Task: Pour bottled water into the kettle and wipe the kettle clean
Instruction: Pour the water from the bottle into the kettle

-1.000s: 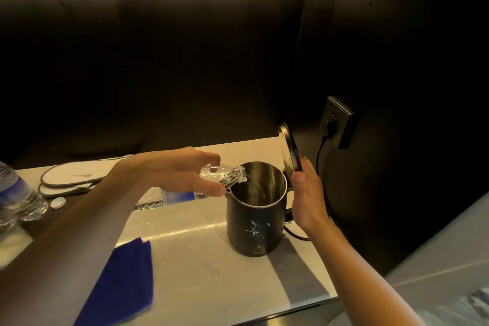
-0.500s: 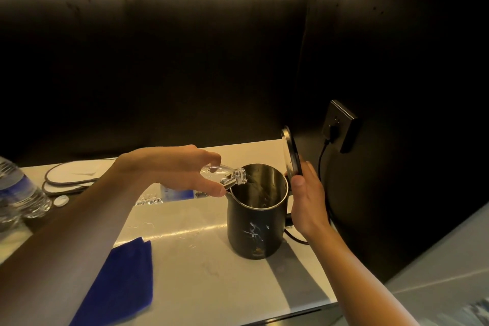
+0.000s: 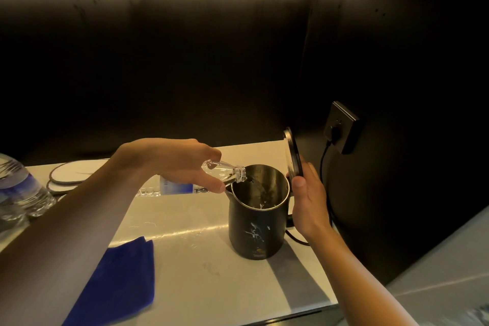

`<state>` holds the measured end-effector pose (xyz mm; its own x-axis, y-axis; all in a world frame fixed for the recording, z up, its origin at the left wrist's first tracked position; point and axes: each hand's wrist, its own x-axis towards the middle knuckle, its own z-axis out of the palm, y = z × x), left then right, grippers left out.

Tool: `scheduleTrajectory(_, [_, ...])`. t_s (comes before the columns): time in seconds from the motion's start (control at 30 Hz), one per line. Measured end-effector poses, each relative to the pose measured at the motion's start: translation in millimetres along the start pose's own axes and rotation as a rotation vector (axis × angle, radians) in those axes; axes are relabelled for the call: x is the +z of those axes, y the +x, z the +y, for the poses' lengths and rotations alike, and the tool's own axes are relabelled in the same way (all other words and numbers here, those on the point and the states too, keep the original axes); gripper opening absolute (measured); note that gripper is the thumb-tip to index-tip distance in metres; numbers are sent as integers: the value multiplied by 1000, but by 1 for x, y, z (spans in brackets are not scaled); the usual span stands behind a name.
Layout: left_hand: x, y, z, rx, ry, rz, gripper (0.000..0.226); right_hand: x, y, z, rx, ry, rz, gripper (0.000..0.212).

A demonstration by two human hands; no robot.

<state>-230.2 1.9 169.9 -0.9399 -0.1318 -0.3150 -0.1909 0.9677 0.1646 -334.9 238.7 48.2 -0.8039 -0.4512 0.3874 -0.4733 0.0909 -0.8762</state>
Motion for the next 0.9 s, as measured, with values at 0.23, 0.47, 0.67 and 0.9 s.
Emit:
scheduleTrajectory(0.23, [-4, 1, 2, -36, 70, 1, 72, -1, 0, 2, 9, -21, 11, 89])
scheduleTrajectory(0.47, [-14, 2, 10, -42, 161, -40, 68, 0, -1, 3, 8, -9, 10, 78])
scheduleTrajectory(0.67, [-25, 7, 24, -41, 279, -93, 53, -1, -1, -2, 4, 3, 3, 109])
scheduleTrajectory(0.9, [-31, 14, 42, 9, 409, -121, 64, 0, -2, 1, 47, 3, 14, 75])
